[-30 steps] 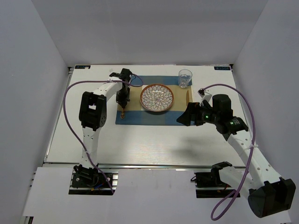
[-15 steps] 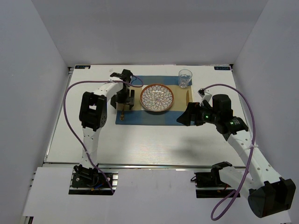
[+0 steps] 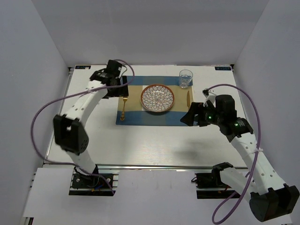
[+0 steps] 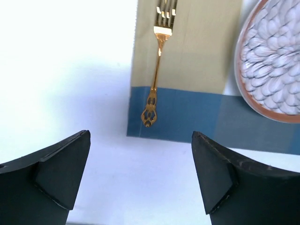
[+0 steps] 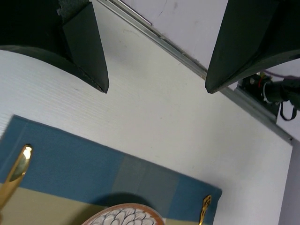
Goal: Set the dinner table for one person
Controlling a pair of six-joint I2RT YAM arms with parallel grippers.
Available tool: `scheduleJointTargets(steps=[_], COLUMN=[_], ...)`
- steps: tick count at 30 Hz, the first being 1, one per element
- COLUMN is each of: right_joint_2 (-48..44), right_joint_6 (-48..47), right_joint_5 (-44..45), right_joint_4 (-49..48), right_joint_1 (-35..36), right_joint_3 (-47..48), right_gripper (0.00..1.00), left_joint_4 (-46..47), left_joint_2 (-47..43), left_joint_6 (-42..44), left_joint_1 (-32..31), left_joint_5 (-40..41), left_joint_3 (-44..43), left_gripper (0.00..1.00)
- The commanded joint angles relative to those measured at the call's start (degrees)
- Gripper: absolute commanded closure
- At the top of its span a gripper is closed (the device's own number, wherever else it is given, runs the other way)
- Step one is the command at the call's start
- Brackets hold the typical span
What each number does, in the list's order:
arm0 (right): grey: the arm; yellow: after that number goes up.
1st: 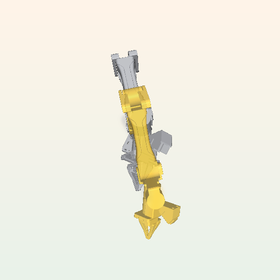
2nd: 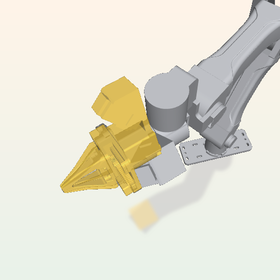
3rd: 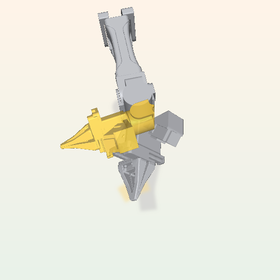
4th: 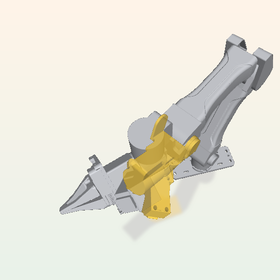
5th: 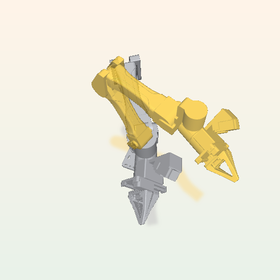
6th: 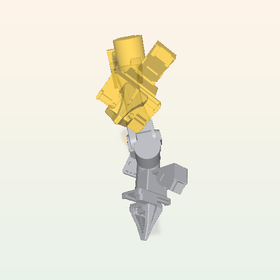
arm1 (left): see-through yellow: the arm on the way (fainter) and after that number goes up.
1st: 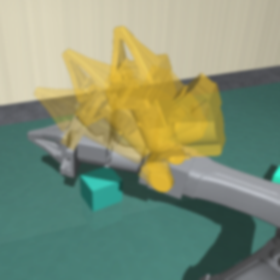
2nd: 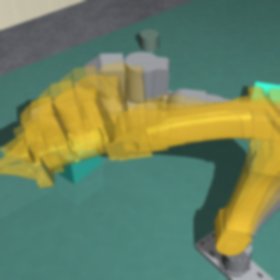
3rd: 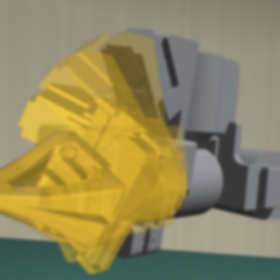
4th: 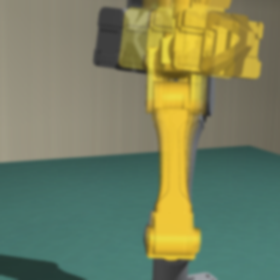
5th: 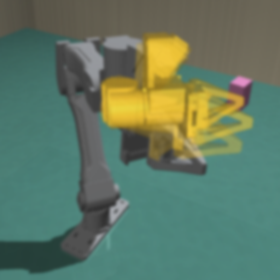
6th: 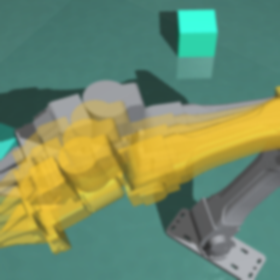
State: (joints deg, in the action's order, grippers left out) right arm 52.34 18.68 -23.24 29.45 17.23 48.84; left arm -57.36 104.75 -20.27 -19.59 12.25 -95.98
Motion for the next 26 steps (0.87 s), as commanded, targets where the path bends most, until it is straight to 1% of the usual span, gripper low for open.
scheduleJointTargets(steps=[1,2,3,4,5,6,7,8,9,10,14,17,20,26], right_joint_2=[-2.50,-3.20,-3.64,-3.99,-4.87,-5.40,-6.10,-6.37,-6.37,-7.07,-11.37,-13.31,-13.84,-15.95], right_joint_6=[0.31,0.13,-0.22,-0.39,-0.31,0.04,-0.13,-0.57,-1.53,-1.19,-2.85,-3.38,-3.12,-2.86], right_joint_5=[8.02,12.13,14.35,16.98,22.92,27.51,32.68,34.74,36.50,39.74,37.93,39.59,41.26,44.51], right_joint_4=[5.60,7.18,10.77,12.80,14.74,18.76,20.80,22.56,26.58,28.01,29.87,31.45,32.42,30.32], right_joint_1=[0.08,0.17,0.08,-0.01,0.08,0.08,0.08,0.08,0.08,0.43,0.52,0.78,0.87,0.87], right_joint_3=[5.99,7.83,9.16,10.56,13.27,14.78,16.36,19.33,20.84,22.16,24.90,27.18,28.77,26.22], right_gripper=[0.11,0.11,0.11,0.11,0.11,0.11,0.11,0.11,0.11,0.11,0.11,0.11,0.11,0.11], left_joint_4=[1.55,1.99,2.08,1.91,1.38,0.77,-0.28,-0.73,-1.25,-2.56,-8.89,-12.06,-14.88,-16.64], left_joint_2=[-16.10,-19.20,-22.19,-28.31,-31.33,-34.23,-40.09,-43.02,-45.66,-50.30,-58.58,-63.51,-65.63,-65.99], left_joint_6=[-2.84,-3.10,-3.63,-3.72,-4.85,-5.21,-5.56,-5.83,-6.09,-6.18,-7.41,-7.68,-7.94,-7.59], left_joint_1=[0.70,0.70,0.70,0.70,0.70,0.70,0.70,0.70,0.70,0.70,0.70,0.70,0.70,0.70], left_joint_5=[6.37,7.86,8.92,10.93,12.26,13.58,14.81,15.08,15.34,15.69,16.22,15.18,13.94,14.90], left_joint_3=[6.39,8.34,10.10,13.25,14.58,15.56,17.57,18.37,18.90,19.17,17.50,17.15,16.71,14.34], left_gripper=[0.02,0.02,0.02,0.02,0.02,0.02,0.02,0.02,0.02,0.02,0.02,0.02,0.02,0.02])
